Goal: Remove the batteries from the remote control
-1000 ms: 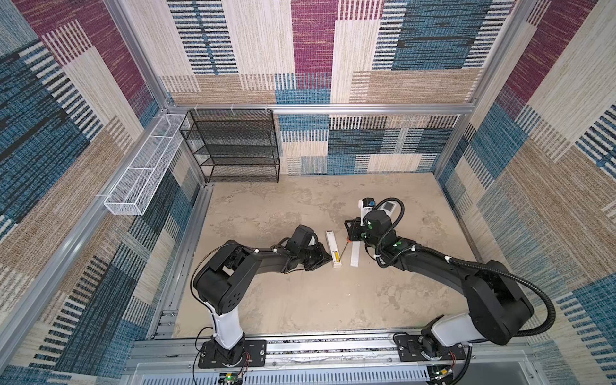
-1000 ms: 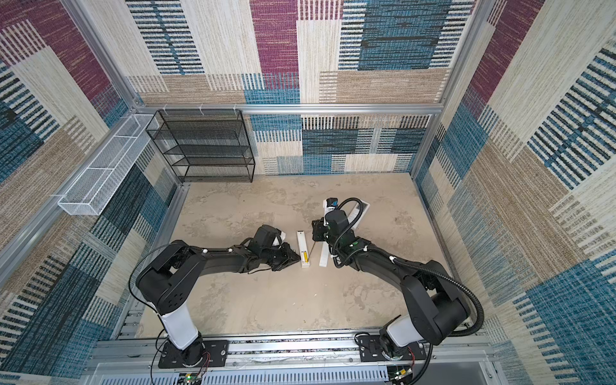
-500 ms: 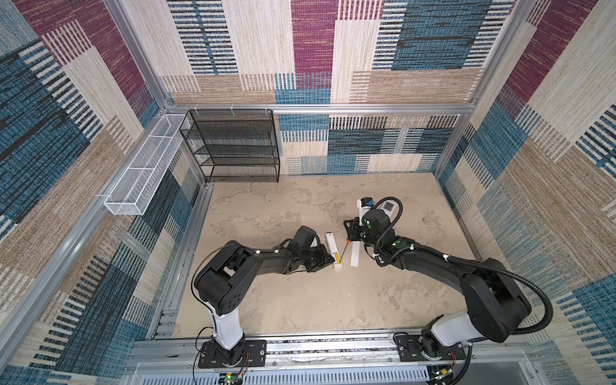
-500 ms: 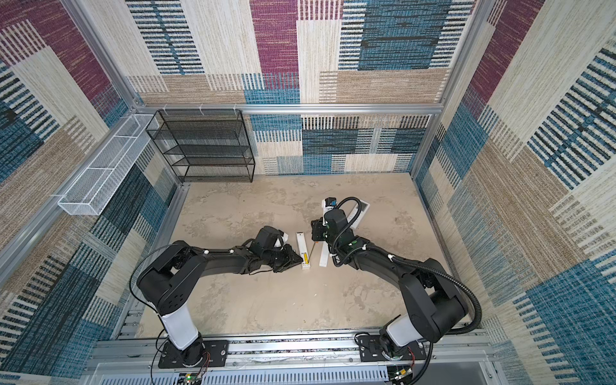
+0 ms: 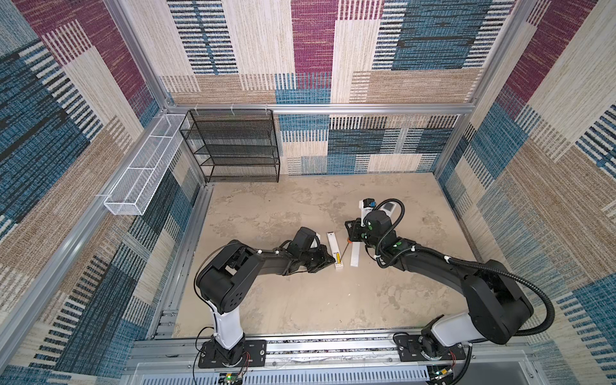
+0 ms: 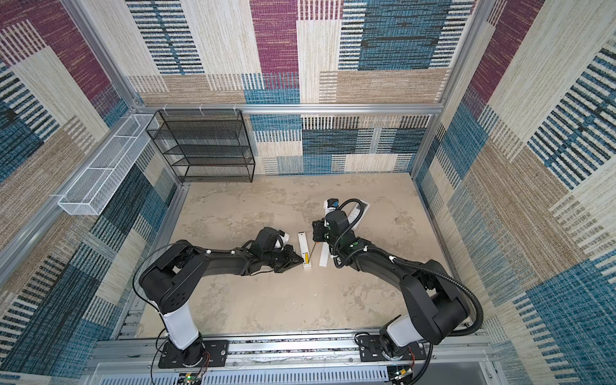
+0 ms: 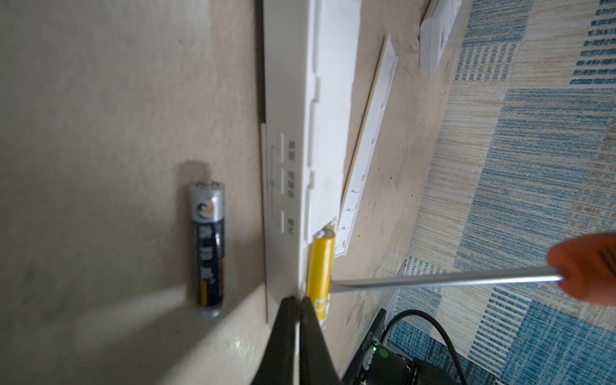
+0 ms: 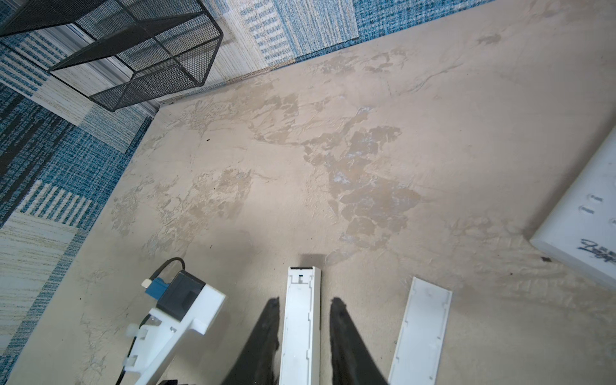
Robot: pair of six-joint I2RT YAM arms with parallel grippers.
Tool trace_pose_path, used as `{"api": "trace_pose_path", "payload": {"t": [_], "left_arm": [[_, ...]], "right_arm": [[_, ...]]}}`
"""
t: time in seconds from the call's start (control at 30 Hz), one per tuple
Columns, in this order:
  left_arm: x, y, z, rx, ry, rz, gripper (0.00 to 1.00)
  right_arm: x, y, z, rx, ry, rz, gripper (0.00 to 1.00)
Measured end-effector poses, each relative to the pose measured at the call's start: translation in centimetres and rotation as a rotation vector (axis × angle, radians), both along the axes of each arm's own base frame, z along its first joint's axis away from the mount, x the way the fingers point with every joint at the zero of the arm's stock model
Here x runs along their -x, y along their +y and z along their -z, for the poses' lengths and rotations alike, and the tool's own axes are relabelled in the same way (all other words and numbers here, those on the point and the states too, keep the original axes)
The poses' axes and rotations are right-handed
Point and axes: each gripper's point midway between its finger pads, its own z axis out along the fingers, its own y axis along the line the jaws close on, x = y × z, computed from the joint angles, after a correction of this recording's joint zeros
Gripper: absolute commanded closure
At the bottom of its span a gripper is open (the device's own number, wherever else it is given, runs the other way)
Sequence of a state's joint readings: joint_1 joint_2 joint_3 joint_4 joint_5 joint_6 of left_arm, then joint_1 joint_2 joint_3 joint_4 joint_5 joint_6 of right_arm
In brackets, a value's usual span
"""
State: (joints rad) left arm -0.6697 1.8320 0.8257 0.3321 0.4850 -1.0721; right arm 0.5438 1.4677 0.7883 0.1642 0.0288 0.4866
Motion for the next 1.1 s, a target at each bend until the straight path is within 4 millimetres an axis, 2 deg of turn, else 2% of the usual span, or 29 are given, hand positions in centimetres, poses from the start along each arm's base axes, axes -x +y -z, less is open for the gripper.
{"api": "trace_pose_path", "payload": {"t": [0.3, 1.1], "left_arm": [[-0.03, -0.01, -0.24, 0.000, -0.005, 0.000, 1.00], [-0.34, -0.10, -0.45, -0.007, -0.007, -0.005, 1.00]], "right_arm": [[0.02, -0.45, 0.01, -0.014, 0.011, 0.019, 1.00], [0.16, -0.30, -0.59, -0.047, 0.022, 0.026, 1.00]]}}
